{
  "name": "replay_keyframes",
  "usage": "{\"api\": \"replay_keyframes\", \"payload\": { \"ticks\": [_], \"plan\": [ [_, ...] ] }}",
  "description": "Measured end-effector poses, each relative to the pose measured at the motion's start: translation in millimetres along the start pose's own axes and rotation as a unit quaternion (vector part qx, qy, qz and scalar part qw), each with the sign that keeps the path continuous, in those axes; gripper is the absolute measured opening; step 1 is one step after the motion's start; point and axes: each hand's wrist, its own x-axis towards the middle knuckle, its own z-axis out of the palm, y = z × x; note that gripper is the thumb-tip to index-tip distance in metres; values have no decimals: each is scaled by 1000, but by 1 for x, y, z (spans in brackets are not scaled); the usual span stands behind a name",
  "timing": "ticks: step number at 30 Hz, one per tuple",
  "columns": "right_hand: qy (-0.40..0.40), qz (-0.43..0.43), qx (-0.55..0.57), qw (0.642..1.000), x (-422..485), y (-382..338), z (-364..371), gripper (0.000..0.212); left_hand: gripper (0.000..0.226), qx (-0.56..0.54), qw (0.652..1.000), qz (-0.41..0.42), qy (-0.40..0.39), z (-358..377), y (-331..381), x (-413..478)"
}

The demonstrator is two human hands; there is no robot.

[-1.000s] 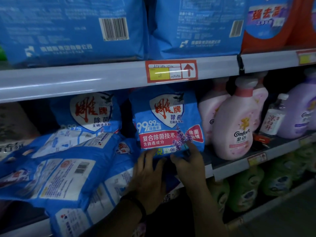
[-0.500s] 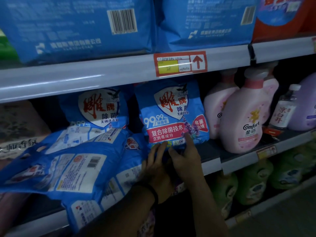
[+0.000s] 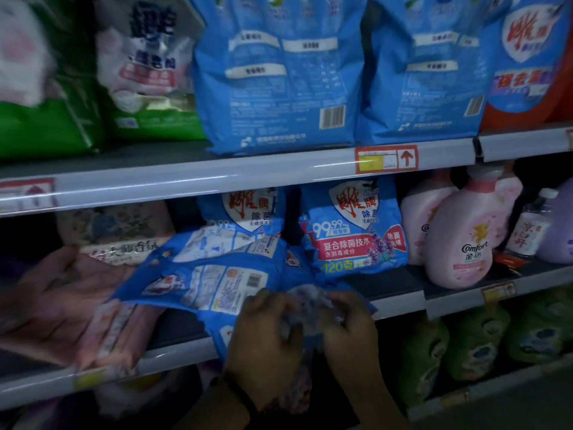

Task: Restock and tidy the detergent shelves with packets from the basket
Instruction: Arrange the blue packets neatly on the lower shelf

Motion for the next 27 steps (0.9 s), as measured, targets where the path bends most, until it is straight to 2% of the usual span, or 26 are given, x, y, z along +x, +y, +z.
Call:
{"api": "replay_keyframes", "payload": {
  "ticks": [2,3,5,7,8,11,13,16,20,21,24,27],
  "plan": [
    [23,75,62,995,-11,4,4,28,26,-52,979,-187,-57,-8,-29,-13],
    [24,133,105,985,-16,5,6,25,37,-76,960,-264,-50,-13,-42,-18],
    [16,231,158,960,-23,14,14,34,56,-172,887,-422,-71,-29,-63,-23],
    [-7,289,168,943,-25,27,28,71,49,-266,834,-478,-76,-38,-65,-20],
    [-31,315,179,932,-28,25,33,74,44,-312,808,-496,-60,-42,-65,-17],
    [-90,388,221,890,-36,4,42,37,44,-410,723,-554,-37,-48,-68,-2],
    [-100,393,245,881,-32,13,49,37,55,-443,674,-591,-23,-45,-73,10],
    [-103,386,267,877,-30,21,60,54,64,-434,659,-614,-21,-37,-74,25],
    [-107,395,273,870,-26,26,74,84,57,-436,645,-627,-23,-29,-78,37],
    [-101,396,268,872,-25,23,77,86,52,-443,641,-626,-32,-30,-79,39],
    [-51,389,195,899,-17,6,81,53,36,-458,642,-614,-46,-37,-80,45],
    [-55,388,140,909,-14,-3,83,43,31,-446,679,-582,-30,-49,-76,49]
  ]
}}
